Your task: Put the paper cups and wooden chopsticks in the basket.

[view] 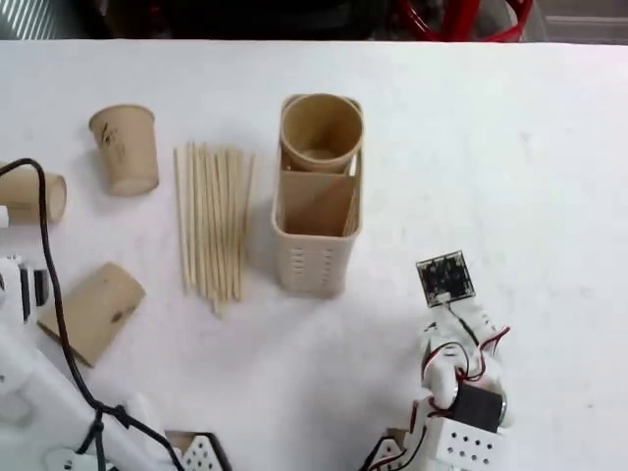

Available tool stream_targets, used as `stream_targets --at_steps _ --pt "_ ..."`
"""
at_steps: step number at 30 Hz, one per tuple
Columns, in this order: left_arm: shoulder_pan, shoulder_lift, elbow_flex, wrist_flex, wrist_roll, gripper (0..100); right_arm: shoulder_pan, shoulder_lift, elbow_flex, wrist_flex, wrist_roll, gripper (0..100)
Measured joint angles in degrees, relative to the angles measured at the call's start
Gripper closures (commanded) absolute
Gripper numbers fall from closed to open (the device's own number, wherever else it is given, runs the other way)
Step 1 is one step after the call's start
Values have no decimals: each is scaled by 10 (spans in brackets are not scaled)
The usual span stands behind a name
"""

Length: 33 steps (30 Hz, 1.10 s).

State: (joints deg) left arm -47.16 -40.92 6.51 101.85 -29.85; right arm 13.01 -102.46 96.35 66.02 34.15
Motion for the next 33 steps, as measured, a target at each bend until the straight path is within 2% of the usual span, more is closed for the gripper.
stream_targets --at_steps 11,18,24,28,33 --pt "-97 4 11 1 4 740 0 0 0 0 0 942" --pt "-147 4 175 -14 -4 708 0 0 0 0 0 942" --pt "-185 5 307 -107 -5 706 0 0 0 0 0 942" --pt "-175 5 389 -182 -12 706 0 0 0 0 0 942" --pt "-91 5 445 -245 7 706 0 0 0 0 0 942"
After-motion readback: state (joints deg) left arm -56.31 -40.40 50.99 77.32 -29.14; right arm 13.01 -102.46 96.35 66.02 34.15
